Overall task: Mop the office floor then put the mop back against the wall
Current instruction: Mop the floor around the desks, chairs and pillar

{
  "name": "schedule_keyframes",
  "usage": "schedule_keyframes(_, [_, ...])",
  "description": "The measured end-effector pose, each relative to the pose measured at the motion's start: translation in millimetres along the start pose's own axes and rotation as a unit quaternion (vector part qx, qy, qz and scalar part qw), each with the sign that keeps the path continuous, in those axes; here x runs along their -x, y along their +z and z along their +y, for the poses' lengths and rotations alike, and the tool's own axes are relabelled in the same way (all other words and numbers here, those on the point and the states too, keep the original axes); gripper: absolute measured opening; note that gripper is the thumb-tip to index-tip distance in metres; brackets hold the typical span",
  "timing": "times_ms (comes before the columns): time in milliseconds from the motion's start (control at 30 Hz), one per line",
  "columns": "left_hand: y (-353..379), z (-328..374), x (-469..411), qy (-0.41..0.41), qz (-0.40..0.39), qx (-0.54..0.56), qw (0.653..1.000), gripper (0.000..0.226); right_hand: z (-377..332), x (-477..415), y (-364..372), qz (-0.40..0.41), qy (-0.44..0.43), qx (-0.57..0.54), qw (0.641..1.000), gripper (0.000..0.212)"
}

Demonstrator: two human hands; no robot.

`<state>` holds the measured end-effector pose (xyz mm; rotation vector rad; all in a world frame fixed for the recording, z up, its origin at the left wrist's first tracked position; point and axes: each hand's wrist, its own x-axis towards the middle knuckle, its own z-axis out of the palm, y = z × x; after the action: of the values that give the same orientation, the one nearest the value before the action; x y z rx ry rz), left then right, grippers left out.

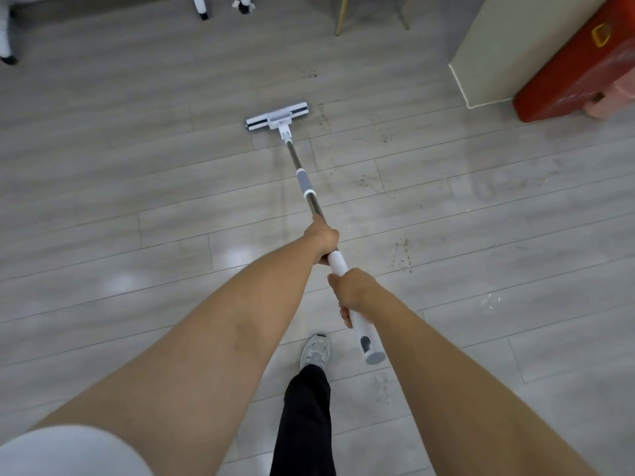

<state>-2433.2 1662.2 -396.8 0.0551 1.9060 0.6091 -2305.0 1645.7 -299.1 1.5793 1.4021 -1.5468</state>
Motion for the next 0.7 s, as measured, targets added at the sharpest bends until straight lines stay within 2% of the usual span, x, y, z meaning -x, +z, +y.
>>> schedule_keyframes(200, [73,-82,78,-0.004,-0.007,-0.013,1.0,0.066,121,50,11,-0.001,0.004,0.061,0.998,0.025])
schedule_keyframes(433, [171,-232,214,-0.002,-0.024,-0.043,0.999,0.064,316,148,54,-0.001,0.022,0.107,0.994,0.029])
schedule_keyframes(600, [233,-337,321,-0.012,-0.037,-0.042,0.998,0.067,450,220,90,-0.009,0.039,0.091,0.995,0.027])
schedule_keyframes(700, [253,-374,360,-0.025,-0.028,-0.034,0.999,0.066,493,249,103,-0.026,0.052,0.086,0.995,0.027])
